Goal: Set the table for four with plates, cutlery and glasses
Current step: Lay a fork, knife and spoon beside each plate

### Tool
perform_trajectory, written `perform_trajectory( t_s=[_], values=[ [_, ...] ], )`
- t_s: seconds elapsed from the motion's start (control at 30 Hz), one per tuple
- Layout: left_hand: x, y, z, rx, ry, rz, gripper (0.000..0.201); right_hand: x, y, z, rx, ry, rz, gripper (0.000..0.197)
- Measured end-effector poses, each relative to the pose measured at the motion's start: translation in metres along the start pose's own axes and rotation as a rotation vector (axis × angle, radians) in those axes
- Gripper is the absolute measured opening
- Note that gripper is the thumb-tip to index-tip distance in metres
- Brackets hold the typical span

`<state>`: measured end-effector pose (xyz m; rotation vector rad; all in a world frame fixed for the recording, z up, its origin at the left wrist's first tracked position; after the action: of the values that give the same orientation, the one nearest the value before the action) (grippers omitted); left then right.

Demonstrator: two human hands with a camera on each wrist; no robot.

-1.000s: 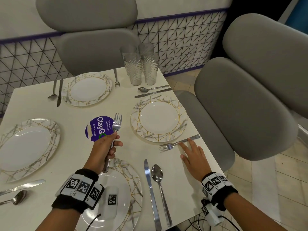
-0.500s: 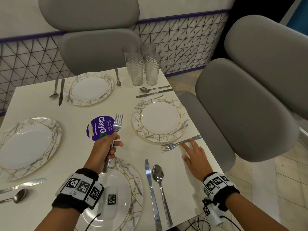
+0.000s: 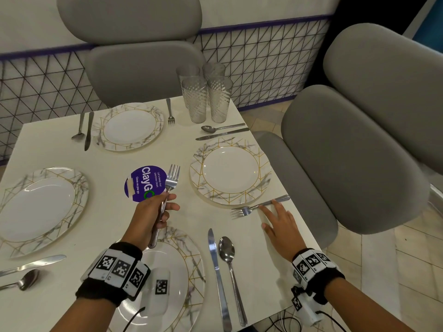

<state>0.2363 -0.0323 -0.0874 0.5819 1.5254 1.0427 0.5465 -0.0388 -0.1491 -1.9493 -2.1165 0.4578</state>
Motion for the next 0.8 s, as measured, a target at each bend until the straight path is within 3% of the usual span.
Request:
perform_trajectory(
  t_s=[0.57,0.8],
  values=[
    [-0.003,-0.004,-0.003,0.025,-0.013,0.045,0.013,0.005,-0.011,-0.014,-0.034,0.108,-0.088,0.049],
    [-0.01,-0.004,-0.026,0.035,-0.005,0.056,0.01,0.027,-0.072,-0.031,0.088,0.14,-0.194,0.051]
  ],
)
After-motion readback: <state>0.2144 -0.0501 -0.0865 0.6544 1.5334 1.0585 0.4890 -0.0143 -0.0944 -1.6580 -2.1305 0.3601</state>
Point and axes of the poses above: each hand's wrist, its own x-axis towards the middle knuckle, its own z-axis out of the palm, y = z × x, the point moved 10 cm from there along x, towards the middle knuckle, and after that the axes turned 7 degrees about y, right-handed, at the moved point
